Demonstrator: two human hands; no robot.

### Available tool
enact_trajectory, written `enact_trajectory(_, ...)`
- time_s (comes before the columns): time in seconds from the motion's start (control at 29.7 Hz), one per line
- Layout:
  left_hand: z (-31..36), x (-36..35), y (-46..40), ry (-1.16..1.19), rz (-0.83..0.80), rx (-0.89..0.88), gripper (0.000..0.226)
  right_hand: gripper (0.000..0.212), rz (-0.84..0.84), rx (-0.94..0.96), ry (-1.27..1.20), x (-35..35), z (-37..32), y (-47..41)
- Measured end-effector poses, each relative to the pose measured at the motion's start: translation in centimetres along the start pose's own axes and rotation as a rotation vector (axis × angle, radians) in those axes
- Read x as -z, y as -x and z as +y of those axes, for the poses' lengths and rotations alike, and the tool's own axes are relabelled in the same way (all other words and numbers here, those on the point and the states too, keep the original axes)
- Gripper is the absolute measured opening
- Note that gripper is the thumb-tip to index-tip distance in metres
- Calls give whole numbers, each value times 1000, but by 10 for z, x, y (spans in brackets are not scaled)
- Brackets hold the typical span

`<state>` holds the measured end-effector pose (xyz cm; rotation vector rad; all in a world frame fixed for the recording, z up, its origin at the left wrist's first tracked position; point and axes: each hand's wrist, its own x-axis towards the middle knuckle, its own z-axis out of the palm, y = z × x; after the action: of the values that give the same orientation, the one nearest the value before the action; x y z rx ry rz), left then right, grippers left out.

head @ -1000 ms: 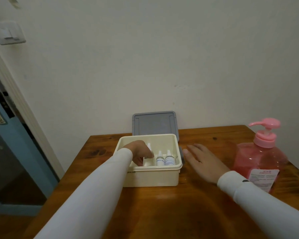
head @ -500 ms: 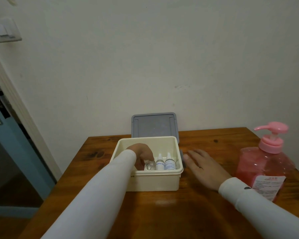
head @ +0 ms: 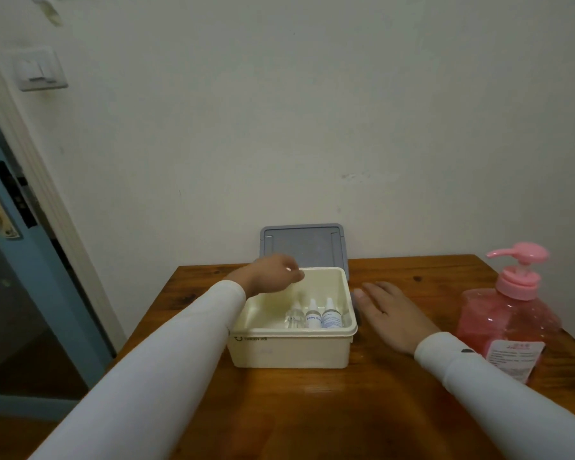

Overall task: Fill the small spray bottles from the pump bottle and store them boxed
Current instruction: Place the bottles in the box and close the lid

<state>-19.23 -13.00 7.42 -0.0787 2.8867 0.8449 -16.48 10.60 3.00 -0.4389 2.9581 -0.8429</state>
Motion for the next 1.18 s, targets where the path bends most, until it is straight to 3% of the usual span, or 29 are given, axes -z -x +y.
enact_trajectory(0.1,0,13,6,-60,170,-106,50,60,28,22,-27,3,-5,-10)
enact_trajectory(0.24,-12,25,9,-122,234,-90,61,60,45,8,-33,2,-8,-27)
enact_trajectory(0.47,-45,36,-13,-156,208,31,66,83,71,-39,-5,0,-16,-80)
enact_trajectory(0.61,-63,37,-37,-148,196,81,65,63,69,-97,-19,-5,-17,-112)
enact_trajectory(0.91,-86,29,-94,-65,200,172,59,44,77,-196,-97,-22,-11,-170)
enact_trajectory(1.18,-92,25,-132,47,108,259,54,63,57,-259,-204,-44,8,-211)
